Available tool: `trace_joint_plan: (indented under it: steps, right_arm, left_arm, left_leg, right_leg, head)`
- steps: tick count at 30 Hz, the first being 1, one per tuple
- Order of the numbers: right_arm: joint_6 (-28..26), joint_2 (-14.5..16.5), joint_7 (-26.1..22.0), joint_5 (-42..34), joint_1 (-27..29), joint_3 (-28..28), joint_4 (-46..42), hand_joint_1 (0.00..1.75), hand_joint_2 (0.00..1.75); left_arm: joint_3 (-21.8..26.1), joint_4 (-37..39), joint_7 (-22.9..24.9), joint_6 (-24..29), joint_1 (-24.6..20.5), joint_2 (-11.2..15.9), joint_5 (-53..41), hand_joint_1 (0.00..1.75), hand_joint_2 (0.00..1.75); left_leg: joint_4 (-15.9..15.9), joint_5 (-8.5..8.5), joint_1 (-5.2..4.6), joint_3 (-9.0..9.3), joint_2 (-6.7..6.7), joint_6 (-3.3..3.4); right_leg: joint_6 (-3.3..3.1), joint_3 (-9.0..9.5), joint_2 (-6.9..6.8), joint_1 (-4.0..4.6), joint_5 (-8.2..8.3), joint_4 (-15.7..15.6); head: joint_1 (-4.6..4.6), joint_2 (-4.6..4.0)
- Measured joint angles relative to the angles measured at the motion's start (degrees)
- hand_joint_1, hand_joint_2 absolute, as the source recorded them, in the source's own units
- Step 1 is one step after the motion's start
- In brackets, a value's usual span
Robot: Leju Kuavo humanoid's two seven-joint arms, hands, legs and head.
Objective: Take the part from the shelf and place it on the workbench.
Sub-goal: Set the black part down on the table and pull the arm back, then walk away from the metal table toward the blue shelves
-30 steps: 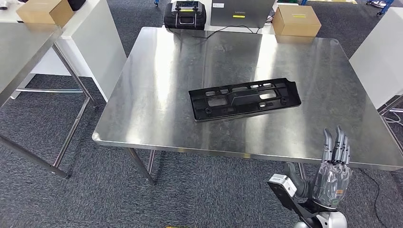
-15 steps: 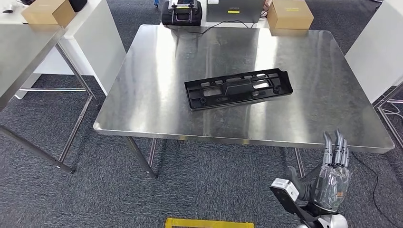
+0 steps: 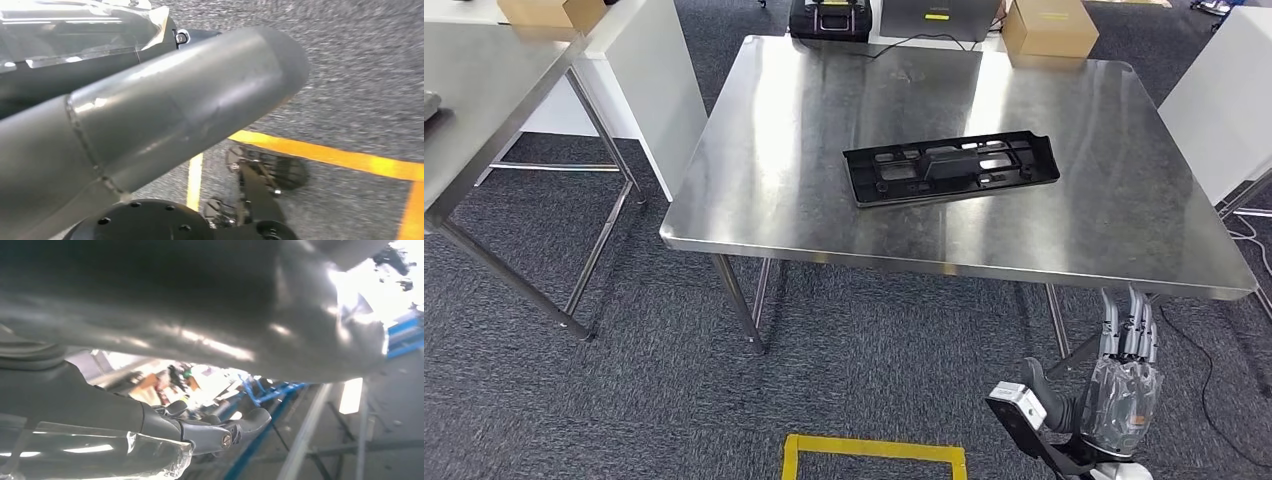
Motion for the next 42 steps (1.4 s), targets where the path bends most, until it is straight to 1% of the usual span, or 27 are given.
trace_joint_plan:
  steps: [2, 4, 6, 8, 9, 12, 13, 14, 15, 16, 18, 19, 21, 23, 24, 26, 28, 29, 30, 31, 33, 35, 37, 38, 39, 40, 42]
  right_arm:
    - [0.0, 0.01, 1.25, 0.48, 0.07, 0.47, -0.02, 0.0, 0.0]
    - [-0.01, 0.05, 2.76, 1.04, -0.02, 1.3, -0.09, 0.0, 0.0]
    - [-0.02, 0.11, 4.25, 1.35, -0.3, 2.25, -0.14, 0.0, 0.0]
    - [-0.01, 0.11, 5.31, 1.41, -0.6, 2.91, -0.11, 0.0, 0.0]
    - [-0.01, 0.09, 5.59, 1.4, -0.69, 3.15, -0.09, 0.0, 0.0]
    - [0.0, 0.0, 5.82, 0.97, -0.74, 3.76, -0.04, 0.0, 0.0]
    - [0.0, -0.06, 5.82, 0.55, -0.7, 3.9, -0.04, 0.0, 0.0]
    - [0.0, -0.18, 5.77, -0.05, -0.67, 3.98, -0.04, 0.0, 0.0]
    - [0.0, -0.36, 5.65, -0.76, -0.66, 4.0, -0.02, 0.0, 0.0]
    - [0.0, -0.59, 5.38, -1.57, -0.67, 4.0, 0.01, 0.0, 0.0]
    - [0.0, -1.05, 4.41, -3.11, -0.81, 3.98, 0.05, 0.0, 0.0]
    - [-0.01, -1.23, 3.7, -3.83, -0.96, 3.96, 0.09, 0.0, 0.0]
    - [-0.01, -1.5, 2.16, -4.97, -1.4, 3.92, 0.25, 0.0, 0.0]
    - [0.0, -1.72, 0.91, -5.88, -1.77, 3.89, 0.51, 0.0, 0.0]
    - [-0.01, -1.84, 0.55, -6.21, -1.85, 3.87, 0.66, 0.0, 0.0]
    - [-0.01, -2.11, 0.23, -6.55, -2.0, 3.83, 0.95, 0.0, 0.0]
    - [0.0, -2.36, 0.18, -6.64, -2.13, 3.81, 1.28, 0.0, 0.0]
    - [0.0, -2.48, 0.18, -6.66, -2.17, 3.8, 1.44, 0.0, 0.0]
    - [-0.01, -2.57, 0.17, -6.68, -2.19, 3.8, 1.61, 0.0, 0.0]
    - [-0.01, -2.65, 0.17, -6.69, -2.22, 3.8, 1.76, 0.0, 0.0]
    - [-0.02, -2.72, 0.16, -6.72, -2.35, 3.8, 1.94, 0.0, 0.0]
    - [-0.02, -2.73, 0.16, -6.72, -2.54, 3.81, 2.03, 0.0, 0.0]
    - [-0.02, -2.74, 0.16, -6.71, -2.64, 3.81, 2.11, 0.0, 0.0]
    - [-0.02, -2.74, 0.15, -6.71, -2.67, 3.81, 2.16, 0.0, 0.0]
    - [-0.02, -2.74, 0.13, -6.73, -2.76, 3.8, 2.2, 0.0, 0.0]
    - [-0.01, -2.74, 0.02, -6.85, -2.84, 3.79, 2.25, 0.0, 0.0]
    - [0.0, -2.75, -0.59, -7.46, -2.98, 3.76, 2.39, 0.0, 0.0]
  left_arm:
    - [-0.01, 0.0, 0.11, -0.07, 0.0, -0.09, -0.28, 0.0, 0.0]
    - [-0.01, 0.0, 0.92, -0.4, -0.05, -0.13, -0.5, 0.0, 0.0]
    - [-0.01, 0.0, 2.41, -1.13, -0.22, -0.02, -0.68, 0.0, 0.0]
    - [-0.02, 0.0, 3.42, -1.63, -0.34, 0.23, -0.75, 0.0, 0.0]
    - [-0.02, 0.0, 3.64, -1.73, -0.35, 0.36, -0.76, 0.0, 0.0]
    - [-0.03, 0.0, 3.86, -1.8, -0.37, 0.63, -0.77, 0.0, 0.0]
    - [-0.03, 0.0, 3.79, -1.85, -0.38, 0.69, -0.79, 0.0, 0.0]
    - [-0.03, 0.0, 3.66, -1.91, -0.38, 0.77, -0.8, 0.0, 0.0]
    - [-0.03, 0.0, 3.44, -2.01, -0.38, 0.82, -0.82, 0.0, 0.0]
    - [-0.03, 0.0, 3.17, -2.16, -0.39, 0.87, -0.83, 0.0, 0.0]
    - [-0.03, 0.0, 2.66, -2.39, -0.45, 0.96, -0.83, 0.0, 0.0]
    - [-0.03, 0.0, 2.44, -2.45, -0.51, 0.99, -0.83, 0.0, 0.0]
    - [-0.03, 0.0, 2.12, -2.44, -0.61, 1.04, -0.83, 0.0, 0.0]
    - [-0.03, 0.0, 1.92, -2.34, -0.58, 1.09, -0.8, 0.0, 0.0]
    - [-0.03, 0.0, 1.87, -2.3, -0.57, 1.11, -0.78, 0.0, 0.0]
    - [-0.03, 0.0, 1.79, -2.26, -0.6, 1.14, -0.75, 0.0, 0.0]
    - [-0.03, 0.0, 1.74, -2.25, -0.63, 1.18, -0.74, 0.0, 0.0]
    - [-0.03, 0.0, 1.74, -2.25, -0.62, 1.17, -0.74, 0.0, 0.0]
    - [-0.03, 0.0, 1.74, -2.25, -0.61, 1.16, -0.74, 0.0, 0.0]
    - [-0.03, 0.0, 1.74, -2.25, -0.6, 1.15, -0.74, 0.0, 0.0]
    - [-0.03, 0.0, 1.74, -2.25, -0.59, 1.14, -0.74, 0.0, 0.0]
    - [-0.03, 0.0, 1.73, -2.25, -0.6, 1.14, -0.74, 0.0, 0.0]
    - [-0.03, 0.0, 1.72, -2.25, -0.59, 1.13, -0.74, 0.0, 0.0]
    - [-0.03, 0.0, 1.72, -2.25, -0.57, 1.14, -0.74, 0.0, 0.0]
    - [-0.03, 0.0, 1.71, -2.25, -0.54, 1.15, -0.74, 0.0, 0.0]
    - [-0.03, 0.0, 1.69, -2.25, -0.52, 1.17, -0.74, 0.0, 0.0]
    - [-0.03, 0.0, 1.61, -2.26, -0.51, 1.23, -0.74, 0.0, 0.0]
  left_leg:
    - [0.14, 1.25, -0.16, -1.3, -0.04, -0.19]
    - [0.33, 2.3, -0.42, -2.25, -0.06, -0.66]
    - [0.37, 3.33, -0.54, -2.74, 0.0, -1.28]
    - [0.47, 3.75, -0.34, -3.17, -0.06, -1.95]
    - [1.19, 2.65, -0.17, -3.56, -0.13, -2.3]
    - [9.51, -5.59, 0.31, -5.85, -0.3, -3.34]
    - [13.22, -7.65, 0.45, -6.57, -0.32, -3.66]
    - [15.96, -8.3, 0.62, -6.79, -0.31, -3.9]
    - [16.97, -7.61, 0.83, -6.19, -0.3, -4.08]
    - [15.71, -6.09, 1.02, -4.45, -0.29, -4.16]
    - [8.37, -3.95, 1.27, 1.39, -0.3, -4.15]
    - [4.5, -3.94, 1.24, 4.02, -0.36, -4.02]
    - [0.54, -4.83, 0.91, 6.08, -0.49, -3.54]
    - [0.1, -4.35, 0.64, 5.36, -0.39, -2.39]
    - [-0.04, -3.82, 0.57, 4.83, -0.29, -1.65]
    - [-0.33, -2.54, 0.55, 3.41, -0.05, -0.42]
    - [-0.27, -1.19, 0.35, 1.71, 0.01, 0.02]
    - [-0.22, -0.49, 0.25, 0.88, 0.04, 0.04]
    - [-0.16, 0.23, 0.16, 0.05, 0.06, 0.02]
    - [-0.11, 0.9, 0.09, -0.69, 0.06, -0.05]
    - [0.0, 2.13, 0.0, -1.89, 0.01, -0.38]
    - [0.04, 3.23, -0.16, -2.56, -0.02, -0.96]
    - [-0.14, 4.21, -0.15, -2.76, 0.0, -1.69]
    - [-0.18, 4.5, -0.01, -2.89, 0.0, -2.08]
    - [0.14, 3.97, 0.16, -3.23, -0.04, -2.44]
    - [1.26, 2.31, 0.3, -3.76, -0.09, -2.79]
    - [6.79, -3.75, 0.52, -5.42, -0.22, -3.36]
  right_leg:
    - [0.68, 4.74, 0.01, 0.18, 2.56, -5.02]
    - [0.32, 10.52, 0.04, 0.56, 2.98, -13.38]
    - [-0.37, 12.63, 0.08, 1.01, 2.1, -17.88]
    - [-1.26, 11.88, -0.03, 0.81, 2.48, -18.29]
    - [-1.93, 11.5, -0.14, 0.61, 2.99, -18.3]
    - [-3.34, 9.71, -0.46, 0.24, 4.83, -18.34]
    - [-3.36, 9.06, -0.52, 0.25, 5.45, -18.29]
    - [-3.23, 8.38, -0.56, 0.24, 6.06, -18.21]
    - [-3.01, 7.69, -0.6, 0.2, 6.62, -18.07]
    - [-2.75, 7.02, -0.61, 0.13, 7.11, -17.85]
    - [-2.14, 5.64, -0.6, 0.04, 7.81, -17.14]
    - [-1.8, 5.11, -0.61, 0.09, 8.09, -16.79]
    - [-0.87, 4.4, -0.66, 0.25, 8.75, -16.4]
    - [0.07, 3.92, -0.67, 0.28, 9.34, -16.27]
    - [0.19, 3.41, -0.57, 0.25, 8.78, -15.69]
    - [-0.2, 1.63, -0.32, 0.09, 5.08, -11.7]
    - [-0.45, -0.61, -0.15, 0.09, 0.36, -4.45]
    - [-0.19, -1.08, -0.1, 0.11, -0.76, -1.45]
    - [0.29, -0.69, -0.07, 0.12, -0.72, -0.09]
    - [0.85, 0.83, -0.04, 0.14, 0.31, -0.99]
    - [1.37, 6.57, -0.01, 0.17, 2.51, -8.65]
    - [0.7, 11.36, 0.04, 0.57, 2.66, -16.55]
    - [-0.4, 12.12, 0.08, 1.09, 2.43, -18.79]
    - [-1.03, 11.61, 0.04, 0.85, 2.86, -18.76]
    - [-1.71, 11.19, -0.05, 0.69, 3.38, -18.77]
    - [-2.39, 10.65, -0.15, 0.49, 4.04, -18.84]
    - [-3.24, 9.2, -0.33, 0.32, 5.46, -18.87]
  head:
    - [0.02, 0.0]
    - [-0.02, 0.0]
    - [-0.13, 0.0]
    - [-0.17, 0.0]
    - [-0.18, 0.0]
    - [-0.35, 0.0]
    - [-0.38, 0.0]
    - [-0.38, 0.0]
    - [-0.38, 0.0]
    - [-0.38, 0.0]
    - [-0.4, 0.0]
    - [-0.38, 0.0]
    - [-0.37, 0.0]
    - [-0.35, 0.0]
    - [-0.32, 0.0]
    - [-0.08, 0.0]
    - [0.15, 0.0]
    - [0.15, 0.0]
    - [0.16, 0.0]
    - [0.17, 0.0]
    - [0.17, 0.0]
    - [0.14, 0.0]
    - [0.07, 0.0]
    - [0.06, 0.0]
    - [0.03, 0.0]
    - [-0.05, 0.0]
    - [-0.25, 0.0]
